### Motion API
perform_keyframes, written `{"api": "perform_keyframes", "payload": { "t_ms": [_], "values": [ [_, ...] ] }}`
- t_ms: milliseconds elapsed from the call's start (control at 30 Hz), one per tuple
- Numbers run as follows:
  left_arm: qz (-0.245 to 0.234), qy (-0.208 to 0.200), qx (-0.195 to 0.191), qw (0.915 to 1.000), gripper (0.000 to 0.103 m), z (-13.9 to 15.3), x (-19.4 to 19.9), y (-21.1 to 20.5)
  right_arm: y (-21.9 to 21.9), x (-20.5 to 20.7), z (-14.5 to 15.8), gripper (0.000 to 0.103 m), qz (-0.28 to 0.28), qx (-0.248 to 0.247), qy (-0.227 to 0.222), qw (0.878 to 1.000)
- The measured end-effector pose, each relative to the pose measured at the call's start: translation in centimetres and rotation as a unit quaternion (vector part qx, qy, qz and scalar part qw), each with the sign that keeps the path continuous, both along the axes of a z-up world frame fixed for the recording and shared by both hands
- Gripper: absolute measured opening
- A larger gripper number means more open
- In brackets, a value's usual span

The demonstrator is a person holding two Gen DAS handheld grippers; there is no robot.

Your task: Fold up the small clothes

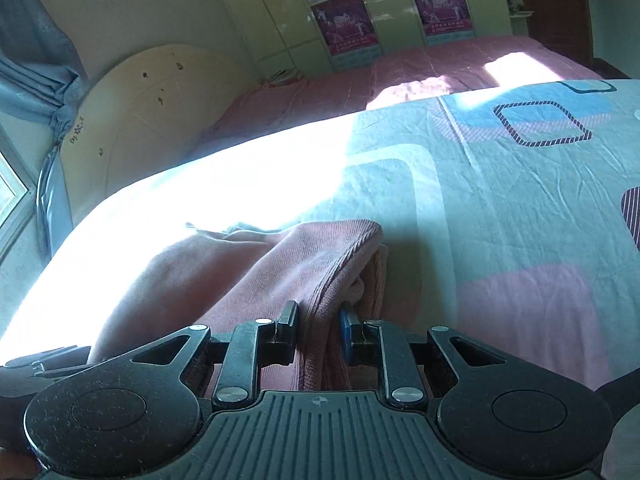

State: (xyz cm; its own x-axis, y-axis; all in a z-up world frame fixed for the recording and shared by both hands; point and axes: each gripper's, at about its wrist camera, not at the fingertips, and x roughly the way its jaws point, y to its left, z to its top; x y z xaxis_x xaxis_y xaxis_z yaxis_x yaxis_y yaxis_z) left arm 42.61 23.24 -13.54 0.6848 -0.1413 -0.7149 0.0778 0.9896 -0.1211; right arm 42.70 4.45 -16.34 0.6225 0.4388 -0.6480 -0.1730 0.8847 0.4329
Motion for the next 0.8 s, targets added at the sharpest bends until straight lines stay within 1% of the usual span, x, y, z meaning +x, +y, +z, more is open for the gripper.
{"api": "perform_keyframes", "payload": {
  "t_ms": [67,100,133,200,233,300,367,467,567,633,700,733,800],
  "values": [
    [0.007,-0.001,-0.005,1.0000,0.067,-0.1,-0.3,0.0,-0.4,0.2,-0.5,0.021,0.001,0.000,0.007,1.000],
    [0.007,-0.002,-0.003,1.0000,0.067,-0.1,-0.4,0.0,-0.5,0.2,-0.7,0.024,0.000,-0.006,0.008,1.000],
    [0.008,-0.003,-0.002,1.0000,0.067,0.1,-0.4,-0.1,-0.6,0.2,-0.6,0.031,-0.003,-0.010,0.007,1.000],
    [0.010,-0.015,0.002,0.9998,0.062,0.9,-0.7,-0.2,-1.0,0.2,-0.3,0.032,-0.008,-0.006,0.001,1.000],
    [0.011,-0.032,0.008,0.9994,0.060,1.7,-1.2,0.0,-1.1,0.1,0.0,0.032,-0.011,-0.003,-0.005,1.000],
    [0.008,-0.064,0.017,0.9978,0.059,3.1,-1.5,0.0,-1.1,0.5,0.7,0.032,-0.013,-0.008,-0.019,1.000],
    [-0.004,-0.074,0.023,0.9970,0.055,3.7,-0.6,-0.4,-0.9,1.1,1.1,0.032,-0.011,-0.010,-0.025,1.000],
    [-0.017,-0.056,0.035,0.9977,0.049,2.7,2.2,-1.2,0.3,2.3,1.1,0.032,-0.004,-0.016,-0.026,1.000],
    [-0.002,-0.030,0.037,0.9989,0.049,0.6,4.8,-1.2,1.7,3.7,0.2,0.032,0.001,-0.049,-0.029,0.998],
    [0.008,-0.016,0.028,0.9994,0.050,-0.6,5.7,-0.8,2.7,4.4,-0.7,0.032,0.004,-0.103,-0.044,0.994],
    [0.017,-0.013,0.022,0.9995,0.052,-1.4,6.1,-0.9,3.2,5.0,-1.8,0.032,0.003,-0.148,-0.057,0.987],
    [0.020,-0.013,0.025,0.9994,0.052,-1.5,6.2,-1.2,3.2,5.4,-2.3,0.031,0.001,-0.154,-0.058,0.986],
    [0.024,-0.013,0.037,0.9989,0.053,-1.5,6.2,-1.6,2.8,5.7,-2.6,0.032,-0.009,-0.147,-0.050,0.988]
  ]
}}
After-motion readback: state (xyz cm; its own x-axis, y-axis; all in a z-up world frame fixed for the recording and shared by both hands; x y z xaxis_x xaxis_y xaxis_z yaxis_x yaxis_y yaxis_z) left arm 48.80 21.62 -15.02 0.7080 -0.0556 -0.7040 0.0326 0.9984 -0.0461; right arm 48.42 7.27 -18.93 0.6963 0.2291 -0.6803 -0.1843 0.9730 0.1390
